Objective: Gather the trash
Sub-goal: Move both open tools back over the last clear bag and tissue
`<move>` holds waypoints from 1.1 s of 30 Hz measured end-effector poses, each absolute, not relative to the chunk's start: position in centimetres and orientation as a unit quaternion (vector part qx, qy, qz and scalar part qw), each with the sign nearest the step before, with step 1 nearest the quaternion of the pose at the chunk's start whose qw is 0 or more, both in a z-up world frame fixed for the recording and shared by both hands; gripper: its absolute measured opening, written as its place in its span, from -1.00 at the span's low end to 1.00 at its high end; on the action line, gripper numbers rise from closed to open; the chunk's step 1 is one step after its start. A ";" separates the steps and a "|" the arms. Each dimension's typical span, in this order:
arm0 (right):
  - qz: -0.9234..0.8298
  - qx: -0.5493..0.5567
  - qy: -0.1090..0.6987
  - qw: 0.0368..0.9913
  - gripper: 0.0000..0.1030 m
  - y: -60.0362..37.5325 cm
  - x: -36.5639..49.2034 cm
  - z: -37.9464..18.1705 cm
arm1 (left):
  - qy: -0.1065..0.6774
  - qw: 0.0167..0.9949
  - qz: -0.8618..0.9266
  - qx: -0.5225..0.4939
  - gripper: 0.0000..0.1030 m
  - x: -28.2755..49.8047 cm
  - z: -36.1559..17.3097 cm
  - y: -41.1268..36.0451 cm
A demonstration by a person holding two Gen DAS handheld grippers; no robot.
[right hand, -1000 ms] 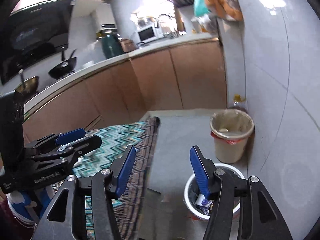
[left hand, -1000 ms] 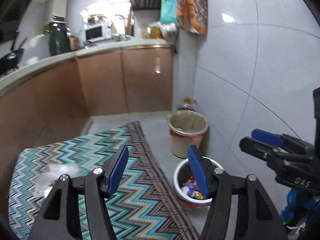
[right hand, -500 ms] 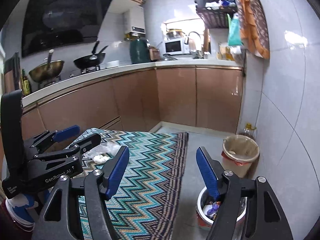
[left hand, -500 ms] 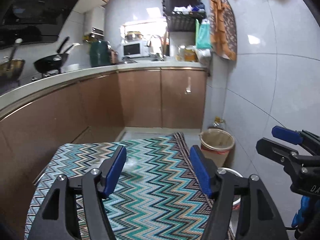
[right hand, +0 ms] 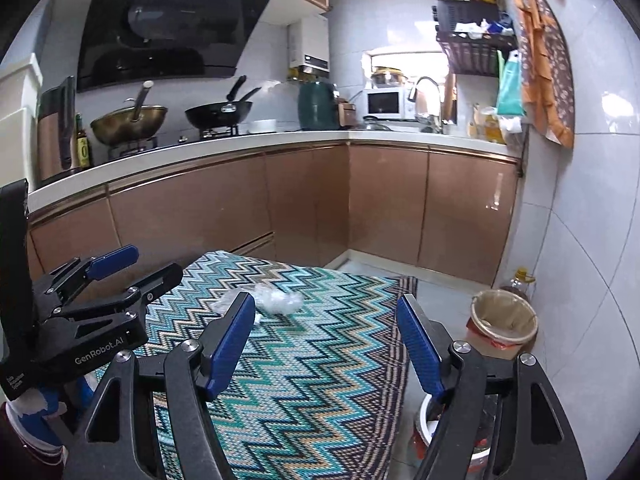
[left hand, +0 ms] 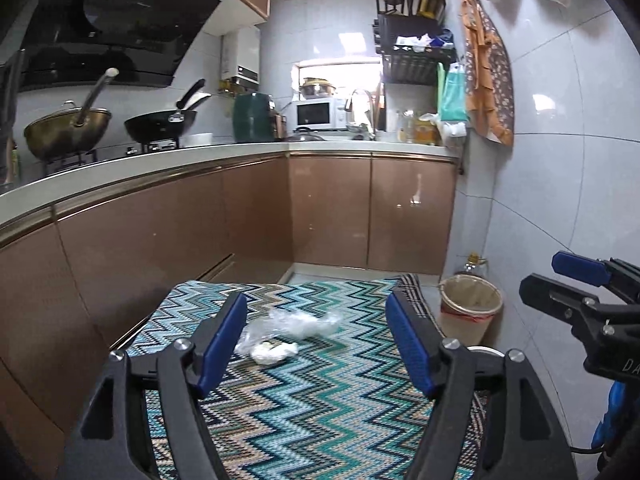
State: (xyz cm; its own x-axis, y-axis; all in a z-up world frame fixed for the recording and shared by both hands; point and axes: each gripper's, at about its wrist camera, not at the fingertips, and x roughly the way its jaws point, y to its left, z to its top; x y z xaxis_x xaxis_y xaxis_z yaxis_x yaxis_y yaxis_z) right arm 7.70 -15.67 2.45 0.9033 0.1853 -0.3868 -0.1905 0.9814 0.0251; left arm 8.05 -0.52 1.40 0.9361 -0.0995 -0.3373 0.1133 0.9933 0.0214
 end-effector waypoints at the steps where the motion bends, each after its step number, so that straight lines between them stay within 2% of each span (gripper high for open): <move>1: 0.099 -0.008 0.197 0.975 0.40 -15.6 7.7 2.5 | 0.170 0.984 -0.052 0.020 0.37 8.0 1.4 -0.3; 19: 0.126 -0.021 0.223 0.967 0.43 -13.0 11.5 0.8 | 0.211 0.977 -0.024 0.000 0.38 11.1 -1.5 2.8; 25: 0.137 -0.022 0.241 0.960 0.43 -12.7 13.8 -0.7 | 0.247 0.968 -0.042 -0.021 0.38 13.4 -3.6 4.7; 33: 0.151 -0.014 0.283 0.947 0.42 -12.7 19.1 -4.1 | 0.342 0.933 -0.105 -0.038 0.38 17.9 -9.9 6.8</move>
